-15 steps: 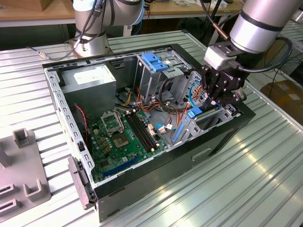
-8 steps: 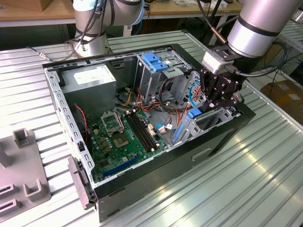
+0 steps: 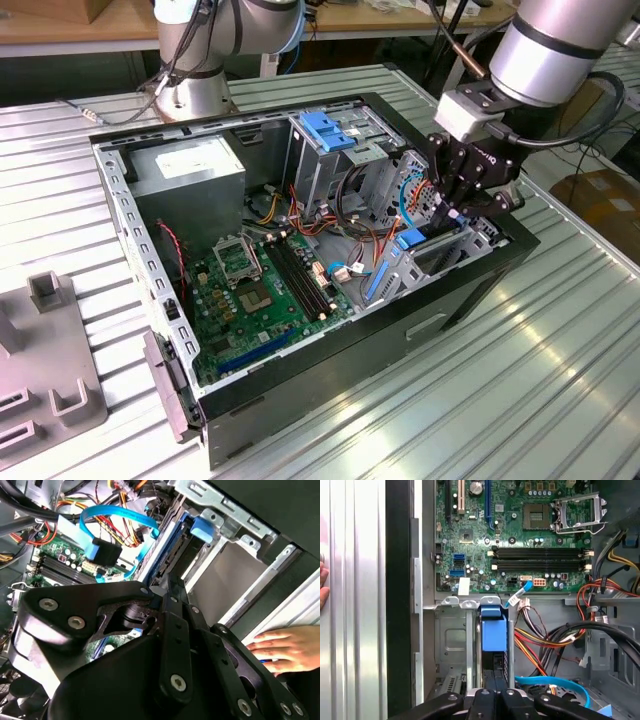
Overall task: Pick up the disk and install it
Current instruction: 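Insert the disk into the insertion slot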
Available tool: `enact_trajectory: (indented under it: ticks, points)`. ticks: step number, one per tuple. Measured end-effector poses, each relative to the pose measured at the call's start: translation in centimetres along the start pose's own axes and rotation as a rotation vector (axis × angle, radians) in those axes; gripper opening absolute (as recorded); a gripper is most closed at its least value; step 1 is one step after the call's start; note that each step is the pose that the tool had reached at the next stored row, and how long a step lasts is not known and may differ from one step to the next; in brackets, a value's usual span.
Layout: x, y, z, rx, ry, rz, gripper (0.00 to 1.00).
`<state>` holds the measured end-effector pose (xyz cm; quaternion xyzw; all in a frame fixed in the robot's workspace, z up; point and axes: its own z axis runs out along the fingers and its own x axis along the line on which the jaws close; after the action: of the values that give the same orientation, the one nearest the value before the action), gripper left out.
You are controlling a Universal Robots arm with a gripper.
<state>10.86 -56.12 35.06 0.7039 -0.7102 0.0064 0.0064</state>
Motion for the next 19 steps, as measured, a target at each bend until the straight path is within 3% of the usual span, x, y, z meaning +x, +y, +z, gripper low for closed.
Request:
enact_trajectory:
  ticks: [3,10,11,13,19]
  points:
    - [-0.01,-0.69,0.26,0.0000,0.0003,0.000,0.10]
    - [-0.05,-1.14,1.67,-0.0001,0.0027,0.000,0.10]
    - [-0.06,-1.16,1.59,0.0000,0.0016,0.000,0.10]
    - [-0.03,-1.18,0.18,0.0000,0.0019,0.000,0.10]
    - [-0.02,-0.79,0.00,0.0000,0.0016,0.000,0.10]
